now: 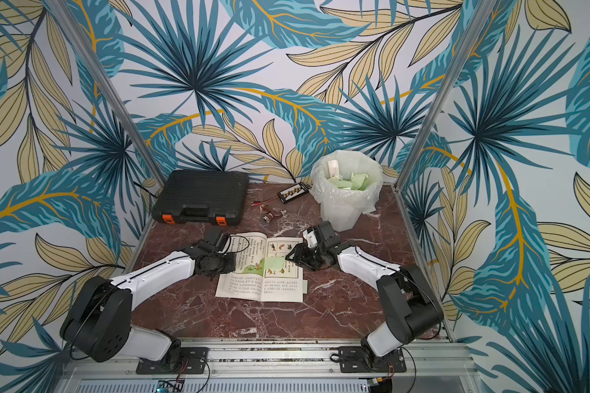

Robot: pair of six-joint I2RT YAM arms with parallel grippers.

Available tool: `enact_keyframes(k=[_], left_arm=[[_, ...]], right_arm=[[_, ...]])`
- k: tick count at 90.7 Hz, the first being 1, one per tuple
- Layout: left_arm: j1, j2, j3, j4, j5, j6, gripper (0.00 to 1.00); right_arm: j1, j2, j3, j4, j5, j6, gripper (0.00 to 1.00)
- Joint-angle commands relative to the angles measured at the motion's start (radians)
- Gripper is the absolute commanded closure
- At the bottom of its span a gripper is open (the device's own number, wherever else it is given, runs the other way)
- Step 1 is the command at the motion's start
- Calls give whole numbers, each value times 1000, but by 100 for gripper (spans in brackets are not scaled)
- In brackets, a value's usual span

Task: Peel off the used sticky note
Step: Tear off the note from the book.

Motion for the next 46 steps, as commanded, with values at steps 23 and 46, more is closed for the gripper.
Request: enact_keyframes(k=[23, 46], left_arm=[[-8, 20, 28, 0, 4, 23, 100], [-9, 21, 29, -4, 1, 24, 100]], right_arm=[[54, 199, 26, 217, -21, 40, 48], [75, 260, 79, 275, -55, 89, 65]])
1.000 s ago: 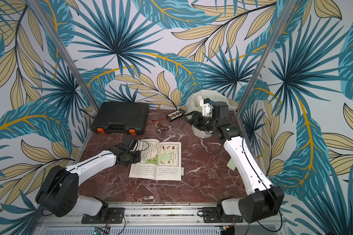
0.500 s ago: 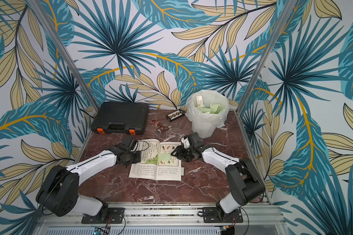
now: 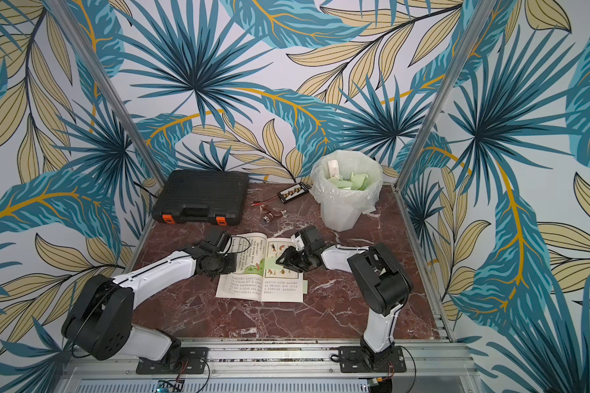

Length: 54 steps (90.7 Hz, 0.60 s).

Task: Peel off the used sticky note
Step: Tear off the note from the book.

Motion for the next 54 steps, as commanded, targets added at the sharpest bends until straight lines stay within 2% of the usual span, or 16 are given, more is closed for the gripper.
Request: enact_keyframes(k=[1, 20, 33, 54], left_arm=[[-4, 11, 28, -5, 2, 17, 100], [-5, 10, 29, -13, -8, 20, 100], [-3, 10, 33, -31, -30, 20, 100], [-4, 12, 36, -44, -45, 20, 100]], right_arm=[[11, 18, 23, 57, -26, 29, 67], [11, -35, 13, 26, 5, 12, 100], [-3, -110, -30, 1, 43, -8, 100], [-63, -247, -108, -21, 28, -7, 100]])
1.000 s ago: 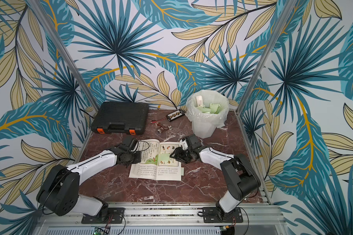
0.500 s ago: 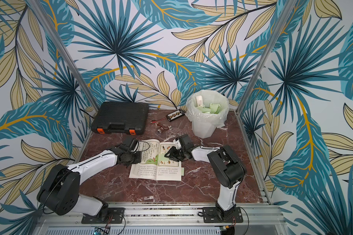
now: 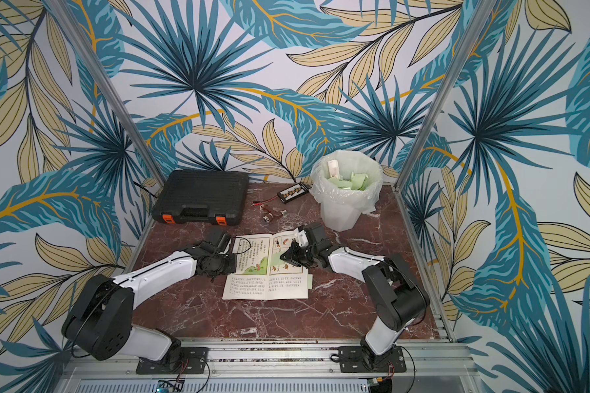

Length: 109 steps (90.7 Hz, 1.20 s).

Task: Peel off the used sticky note
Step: Tear off the note from the book, then place the note in the trash bin.

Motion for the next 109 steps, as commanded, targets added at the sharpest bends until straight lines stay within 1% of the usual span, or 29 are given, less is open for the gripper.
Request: enact_keyframes(k=[1, 17, 29, 49, 54, 63, 71, 79, 93, 102, 109], left_arm=[[0, 12, 36, -34, -29, 13, 100], [-1, 14, 37, -33, -24, 13, 100], [0, 14, 38, -34, -18, 14, 100], [-7, 13, 36, -26, 1, 17, 100], [-10, 14, 36, -26, 0, 19, 100], [-13, 18, 34, -23, 3, 18, 100], [-15, 22, 28, -15, 5, 17, 100], [-16, 28, 26, -11, 5, 16, 100], [-18, 33, 17, -3, 9, 14, 100], [-21, 36, 13, -2, 7, 15, 100], [-22, 32, 11, -2, 7, 12, 100]], right_arm=[[-41, -72, -45, -23, 7, -17, 100], [-110, -173, -73, -70, -10, -32, 100], [-154, -219, -82, -92, -35, -35, 100], [-183, -296, -34, -121, -99, -28, 100], [-189, -331, 11, -161, -108, -38, 100], [-212, -374, 142, -263, -112, -78, 100], [-250, -383, 280, -356, -107, -99, 100], [-302, -373, 411, -430, -75, -114, 100], [-411, -309, 611, -511, -8, -135, 100], [-485, -228, 708, -552, 22, -132, 100], [-520, -164, 778, -600, 46, -155, 100]])
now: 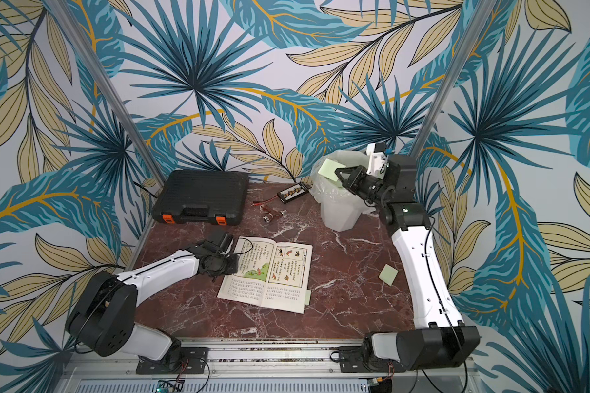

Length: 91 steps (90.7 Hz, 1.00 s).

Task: Peel off the used sticky note
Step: Place the note in the trash bin.

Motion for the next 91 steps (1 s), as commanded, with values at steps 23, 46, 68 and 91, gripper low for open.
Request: enact_keyframes(k=[23, 46, 68, 91], left_arm=[[-11, -9, -3, -2, -1, 1, 98], [-12, -28, -3, -19, -15, -7, 83], [-11, -76, 8, -46, -19, -28, 54], [-12, -152, 64, -110, -2, -33, 36]], right_arm=[[-71, 300, 229, -306, 159, -163, 76], [-78, 300, 312, -379, 179, -228, 40], [-78, 219, 344, -417, 183, -251, 37], [-74, 56, 186, -349, 100, -212, 39]])
